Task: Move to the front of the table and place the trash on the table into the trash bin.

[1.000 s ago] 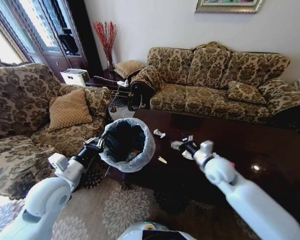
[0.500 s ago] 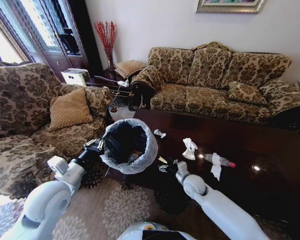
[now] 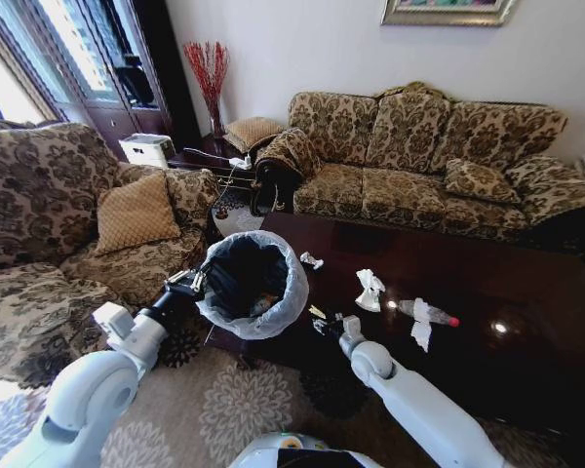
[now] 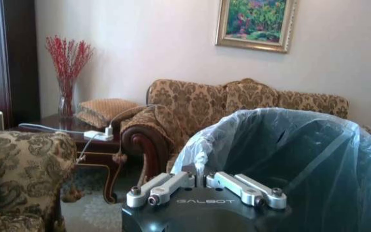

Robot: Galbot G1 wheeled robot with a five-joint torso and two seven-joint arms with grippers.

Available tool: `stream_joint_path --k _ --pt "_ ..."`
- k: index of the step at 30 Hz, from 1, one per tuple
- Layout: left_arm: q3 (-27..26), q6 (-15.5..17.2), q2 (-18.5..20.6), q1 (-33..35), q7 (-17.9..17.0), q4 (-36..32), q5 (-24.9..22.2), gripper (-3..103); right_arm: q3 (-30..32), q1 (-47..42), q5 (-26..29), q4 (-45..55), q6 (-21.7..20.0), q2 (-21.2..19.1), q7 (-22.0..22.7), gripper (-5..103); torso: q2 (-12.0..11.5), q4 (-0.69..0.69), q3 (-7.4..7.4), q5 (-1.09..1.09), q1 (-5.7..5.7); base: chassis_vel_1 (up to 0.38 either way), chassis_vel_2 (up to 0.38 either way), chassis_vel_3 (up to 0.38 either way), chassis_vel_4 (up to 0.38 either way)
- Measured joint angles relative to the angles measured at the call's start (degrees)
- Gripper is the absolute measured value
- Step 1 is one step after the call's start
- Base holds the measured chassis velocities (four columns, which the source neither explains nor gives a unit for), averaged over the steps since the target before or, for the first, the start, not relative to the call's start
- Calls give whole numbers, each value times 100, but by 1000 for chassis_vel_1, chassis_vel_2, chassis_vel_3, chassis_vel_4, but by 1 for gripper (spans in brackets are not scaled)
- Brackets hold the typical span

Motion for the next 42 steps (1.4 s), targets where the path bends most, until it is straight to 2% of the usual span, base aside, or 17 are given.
stream_joint_path --k 1,2,4,5,8,11,13,20,25,28,30,36,38,40,42 --pt "0 4 20 -8 0 0 -15 3 -2 24 1 -37 1 9 -8 46 0 -1 0 0 0 0 0 0 0" --pt "0 4 20 -8 0 0 -15 3 -2 24 1 -37 1 9 -8 46 0 -1 0 0 0 0 0 0 0" --pt "0 14 31 -12 1 -4 -38 3 5 57 10 -95 1 44 -7 35 0 -1 0 1 0 0 0 0 0" --pt "0 14 31 -12 1 -4 -38 3 5 57 10 -95 1 44 -7 35 0 -1 0 1 0 0 0 0 0" --pt "0 15 15 2 6 -9 -40 3 40 49 20 -113 2 58 -5 19 0 0 0 1 0 0 0 0 0" --pt "3 16 9 4 10 -10 -40 3 92 7 41 -102 2 58 -5 13 0 1 1 2 1 0 0 0 0" --pt "6 16 7 1 14 -18 -40 3 131 -24 58 -99 2 60 -8 3 0 1 1 2 1 0 0 0 0" --pt "4 16 -5 10 16 -30 -40 3 316 -77 84 -25 24 112 83 0 -1 2 3 5 1 0 0 0 0" --pt "13 16 -11 6 18 -33 -40 3 808 -12 174 388 44 69 206 0 -1 1 3 5 2 0 0 0 0" --pt "47 16 -9 -3 24 -34 -34 3 1321 43 238 927 44 -222 20 0 -1 1 2 3 2 0 0 0 0" --pt "58 16 -9 -6 27 -34 -32 3 1446 61 290 1105 43 -309 -29 0 -1 0 2 4 2 0 0 0 0" --pt "128 35 8 -27 35 -31 -23 3 1927 288 874 2094 -20 -751 -271 0 -1 1 2 5 1 0 0 0 0" --pt "227 78 62 -97 57 15 -21 3 2031 582 1354 2641 -107 -1047 -432 0 -1 -1 1 3 1 0 0 0 0" --pt "282 84 74 -106 98 46 7 3 1854 1022 1725 2984 -155 -1223 -445 0 -1 -2 1 2 0 0 0 0 0" --pt "302 84 74 -97 107 48 22 3 1645 1306 1829 3130 -155 -1282 -411 0 -1 -1 1 2 0 0 0 0 0"
